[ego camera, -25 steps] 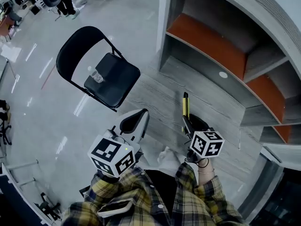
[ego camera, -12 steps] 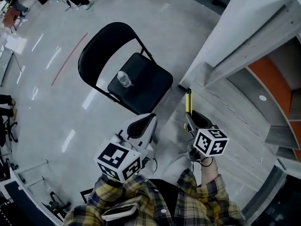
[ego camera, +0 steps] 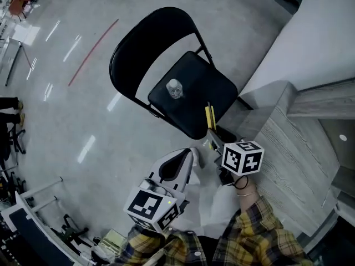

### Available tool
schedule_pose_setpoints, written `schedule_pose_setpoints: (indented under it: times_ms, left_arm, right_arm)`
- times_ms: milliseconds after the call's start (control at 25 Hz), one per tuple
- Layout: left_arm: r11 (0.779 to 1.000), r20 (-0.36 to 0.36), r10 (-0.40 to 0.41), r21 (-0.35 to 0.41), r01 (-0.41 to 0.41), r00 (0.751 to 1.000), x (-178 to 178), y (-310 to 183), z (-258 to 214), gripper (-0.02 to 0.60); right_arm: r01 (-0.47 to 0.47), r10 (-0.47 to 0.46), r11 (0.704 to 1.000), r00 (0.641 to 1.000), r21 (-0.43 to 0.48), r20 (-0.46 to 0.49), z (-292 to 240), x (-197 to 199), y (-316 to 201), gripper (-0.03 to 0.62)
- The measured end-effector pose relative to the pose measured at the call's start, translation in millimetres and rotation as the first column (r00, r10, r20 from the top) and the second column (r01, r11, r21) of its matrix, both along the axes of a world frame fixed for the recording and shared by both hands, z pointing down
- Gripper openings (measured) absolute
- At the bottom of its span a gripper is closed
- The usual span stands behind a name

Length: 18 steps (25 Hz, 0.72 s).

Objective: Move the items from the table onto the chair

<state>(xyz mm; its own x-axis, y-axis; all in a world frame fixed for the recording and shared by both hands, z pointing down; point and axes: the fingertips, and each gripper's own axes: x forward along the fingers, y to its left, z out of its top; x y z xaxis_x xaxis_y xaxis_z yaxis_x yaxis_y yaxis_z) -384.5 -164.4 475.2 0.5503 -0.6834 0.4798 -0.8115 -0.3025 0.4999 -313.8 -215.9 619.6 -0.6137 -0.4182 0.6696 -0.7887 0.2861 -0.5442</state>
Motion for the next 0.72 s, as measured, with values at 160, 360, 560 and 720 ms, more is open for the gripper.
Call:
schedule_pose_setpoints:
  times_ms: [160, 360, 560, 720]
  left_arm:
    - [0.997, 0.012, -0.064, -0.052, 0.064, 0.998, -32, -3, 45, 0.005]
    - [0.988, 0.04, -0.102, -0.113, 0.106, 0.994, -64, 5, 92, 0.005]
    - [0.978, 0.042, -0.126, -0.162, 0.131, 0.991, -83, 12, 126, 0.005]
    - [0.968, 0.04, -0.151, -0.197, 0.156, 0.988, -97, 10, 151, 0.005]
  right_arm:
    - [-0.003, 0.002, 0.999, 1.0, -0.053, -0.01, 59, -35, -15, 0.126]
    - [-0.082, 0.068, 0.989, 0.991, -0.122, -0.113, 143, -48, -26, 0.126]
    - [-0.142, 0.097, 0.973, 0.967, -0.182, -0.238, 221, -46, -25, 0.126]
    - [-0.137, 0.067, 0.963, 0.955, -0.231, -0.287, 271, -50, -19, 0.126]
